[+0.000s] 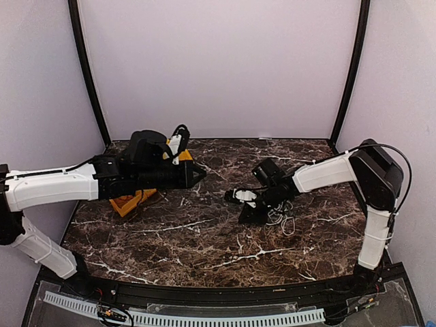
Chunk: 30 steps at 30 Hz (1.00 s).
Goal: Untangle the cables
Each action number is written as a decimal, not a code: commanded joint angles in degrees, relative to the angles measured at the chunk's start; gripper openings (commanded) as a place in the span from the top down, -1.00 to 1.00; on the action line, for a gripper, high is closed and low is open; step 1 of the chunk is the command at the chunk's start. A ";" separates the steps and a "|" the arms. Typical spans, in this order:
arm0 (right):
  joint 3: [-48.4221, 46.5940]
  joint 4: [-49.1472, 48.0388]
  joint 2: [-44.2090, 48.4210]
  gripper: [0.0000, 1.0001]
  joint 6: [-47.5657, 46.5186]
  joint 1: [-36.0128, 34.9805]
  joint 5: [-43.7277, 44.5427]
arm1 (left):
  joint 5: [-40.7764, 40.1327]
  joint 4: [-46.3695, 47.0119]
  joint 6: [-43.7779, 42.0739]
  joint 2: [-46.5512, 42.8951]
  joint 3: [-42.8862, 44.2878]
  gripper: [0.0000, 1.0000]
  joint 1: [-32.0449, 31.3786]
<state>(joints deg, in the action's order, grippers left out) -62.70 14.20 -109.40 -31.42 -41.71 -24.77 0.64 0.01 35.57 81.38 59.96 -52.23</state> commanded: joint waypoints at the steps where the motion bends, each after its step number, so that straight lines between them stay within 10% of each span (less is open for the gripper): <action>1: -2.02 2.86 -2.09 0.77 0.68 -0.63 3.25 | -7.69 -9.00 -3.47 -8.71 -1.24 1.00 3.10; 18: -3.99 6.50 -5.63 0.78 0.74 -0.63 4.06 | -41.25 -37.84 -20.53 -29.74 18.51 1.00 8.28; 30: -3.97 9.93 -3.11 0.67 -1.08 -0.63 -1.60 | -32.24 -35.32 -17.20 -29.68 11.97 1.00 8.33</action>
<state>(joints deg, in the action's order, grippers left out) -67.29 17.69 -112.20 -31.16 -41.91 -24.12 -37.17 -35.70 16.75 50.61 76.62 -44.14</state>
